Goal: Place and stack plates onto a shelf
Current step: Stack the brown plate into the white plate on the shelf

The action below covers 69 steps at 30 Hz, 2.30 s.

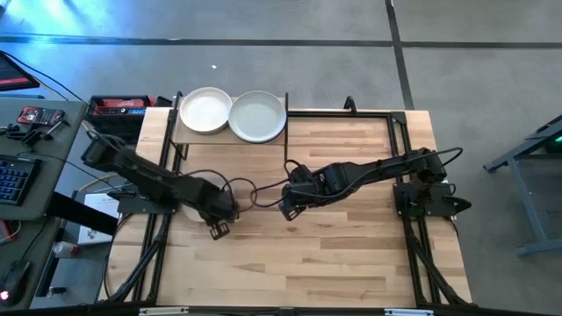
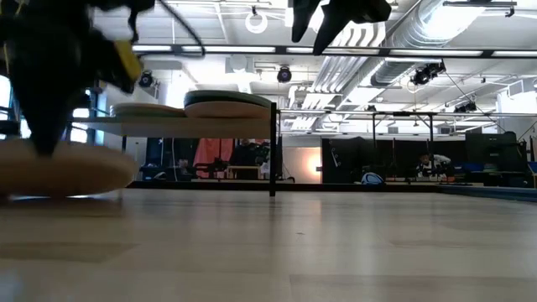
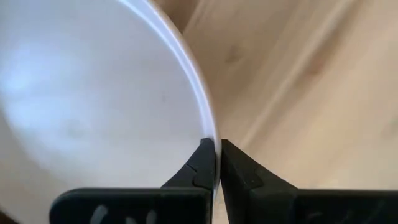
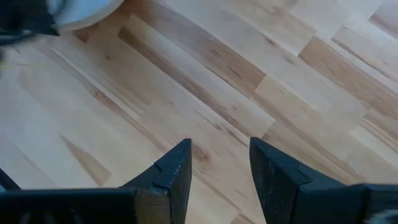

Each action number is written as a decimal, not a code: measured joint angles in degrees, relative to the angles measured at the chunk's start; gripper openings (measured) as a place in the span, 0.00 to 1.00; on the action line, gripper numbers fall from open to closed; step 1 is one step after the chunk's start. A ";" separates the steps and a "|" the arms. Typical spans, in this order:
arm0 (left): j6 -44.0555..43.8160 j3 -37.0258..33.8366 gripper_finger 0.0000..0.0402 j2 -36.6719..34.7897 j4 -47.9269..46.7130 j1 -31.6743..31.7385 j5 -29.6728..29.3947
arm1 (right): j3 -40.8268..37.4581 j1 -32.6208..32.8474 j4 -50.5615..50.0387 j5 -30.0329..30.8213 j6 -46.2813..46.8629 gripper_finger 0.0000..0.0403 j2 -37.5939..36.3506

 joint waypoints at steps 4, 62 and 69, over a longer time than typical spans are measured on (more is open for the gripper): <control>1.52 3.92 0.00 -4.78 -2.01 -0.01 0.27 | 0.00 0.00 0.06 0.69 -0.01 0.34 0.00; 59.18 28.33 0.00 -22.65 -25.33 33.12 -35.31 | 0.00 -11.19 -0.08 4.24 -27.01 0.34 0.00; 63.91 28.33 0.00 -17.86 -25.35 42.01 -27.62 | 0.00 -12.74 -0.09 2.11 -31.15 0.34 0.00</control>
